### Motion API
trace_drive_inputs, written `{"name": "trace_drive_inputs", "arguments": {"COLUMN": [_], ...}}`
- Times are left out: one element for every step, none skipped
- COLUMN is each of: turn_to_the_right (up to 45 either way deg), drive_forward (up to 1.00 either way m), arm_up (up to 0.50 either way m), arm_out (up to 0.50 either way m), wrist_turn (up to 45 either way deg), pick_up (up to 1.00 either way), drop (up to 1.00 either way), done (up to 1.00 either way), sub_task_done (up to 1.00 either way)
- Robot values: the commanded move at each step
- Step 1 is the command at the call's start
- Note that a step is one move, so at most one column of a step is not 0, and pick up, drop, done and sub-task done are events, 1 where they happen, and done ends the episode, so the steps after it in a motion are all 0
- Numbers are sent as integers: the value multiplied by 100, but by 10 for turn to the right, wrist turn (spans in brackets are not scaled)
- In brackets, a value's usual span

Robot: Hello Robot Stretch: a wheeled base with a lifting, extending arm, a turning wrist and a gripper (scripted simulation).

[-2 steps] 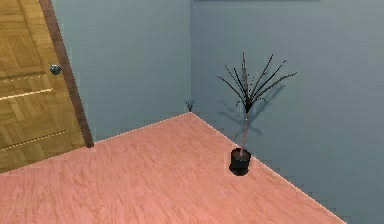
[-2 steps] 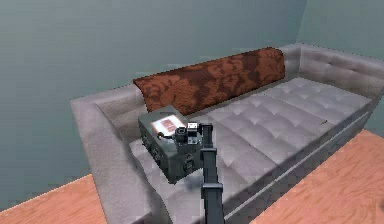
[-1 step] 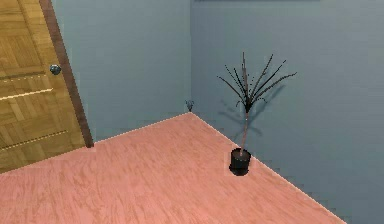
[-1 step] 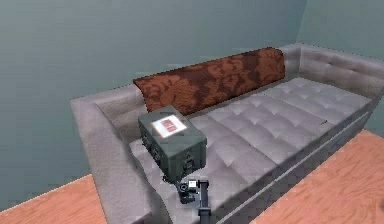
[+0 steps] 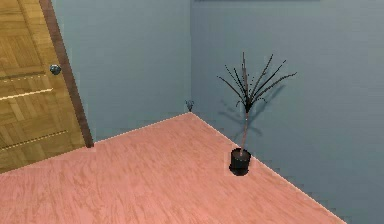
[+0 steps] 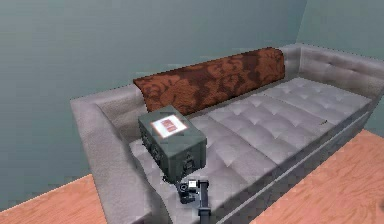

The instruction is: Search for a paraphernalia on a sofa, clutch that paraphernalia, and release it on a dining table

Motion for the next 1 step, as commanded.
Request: {"name": "trace_drive_inputs", "arguments": {"turn_to_the_right": [0], "drive_forward": [0], "arm_up": [10], "arm_out": [0], "wrist_turn": [0], "pick_up": [0], "drop": [0], "done": [0], "sub_task_done": [0]}}
